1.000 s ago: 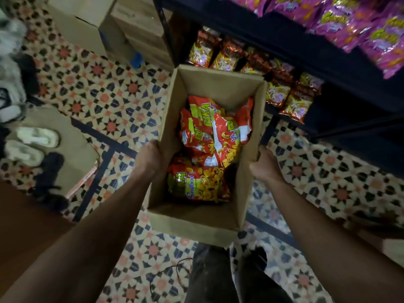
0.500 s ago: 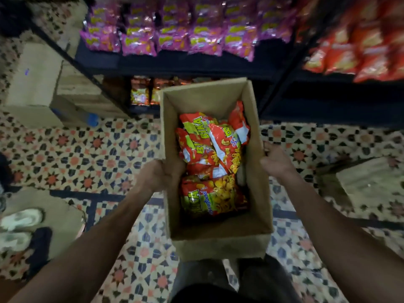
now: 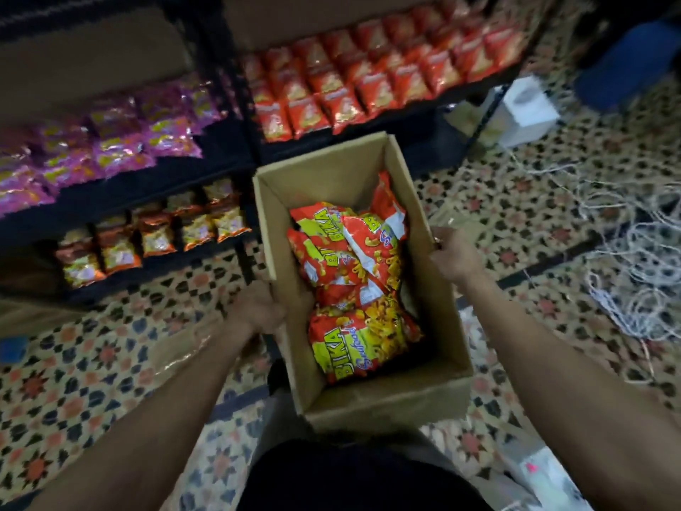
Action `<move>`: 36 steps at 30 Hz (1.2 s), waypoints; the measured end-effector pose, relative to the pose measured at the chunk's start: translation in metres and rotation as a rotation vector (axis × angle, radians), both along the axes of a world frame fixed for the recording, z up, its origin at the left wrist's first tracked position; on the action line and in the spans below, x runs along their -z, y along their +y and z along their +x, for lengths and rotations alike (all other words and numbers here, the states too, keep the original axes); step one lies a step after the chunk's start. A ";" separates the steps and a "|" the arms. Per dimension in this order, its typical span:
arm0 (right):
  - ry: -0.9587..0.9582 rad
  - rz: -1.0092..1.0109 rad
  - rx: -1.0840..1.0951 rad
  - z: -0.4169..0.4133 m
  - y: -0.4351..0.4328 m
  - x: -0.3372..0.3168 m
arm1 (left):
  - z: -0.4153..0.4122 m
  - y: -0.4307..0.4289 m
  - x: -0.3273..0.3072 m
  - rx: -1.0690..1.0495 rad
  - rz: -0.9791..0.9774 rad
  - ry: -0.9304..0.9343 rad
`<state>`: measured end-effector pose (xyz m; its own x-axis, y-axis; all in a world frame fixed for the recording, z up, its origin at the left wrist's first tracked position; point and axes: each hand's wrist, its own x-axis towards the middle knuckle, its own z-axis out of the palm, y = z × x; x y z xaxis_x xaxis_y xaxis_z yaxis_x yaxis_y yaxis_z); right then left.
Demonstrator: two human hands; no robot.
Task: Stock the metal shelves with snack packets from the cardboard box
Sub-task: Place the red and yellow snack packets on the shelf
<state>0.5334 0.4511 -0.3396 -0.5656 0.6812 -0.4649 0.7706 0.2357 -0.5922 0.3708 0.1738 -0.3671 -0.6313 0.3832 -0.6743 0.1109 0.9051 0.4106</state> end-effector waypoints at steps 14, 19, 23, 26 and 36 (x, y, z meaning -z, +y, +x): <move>0.063 0.005 0.524 0.101 0.181 0.027 | -0.004 0.275 0.024 0.369 0.115 0.056; 0.054 -0.003 0.676 0.084 0.233 0.055 | -0.043 0.369 0.055 0.502 0.093 0.022; 0.034 -0.006 0.806 0.057 0.267 0.083 | -0.082 0.445 0.084 0.610 0.082 0.001; 0.004 -0.007 0.850 0.038 0.286 0.112 | -0.106 0.485 0.110 0.662 0.032 0.003; -0.036 -0.146 0.861 0.019 0.297 0.172 | -0.120 0.512 0.160 0.723 -0.110 0.019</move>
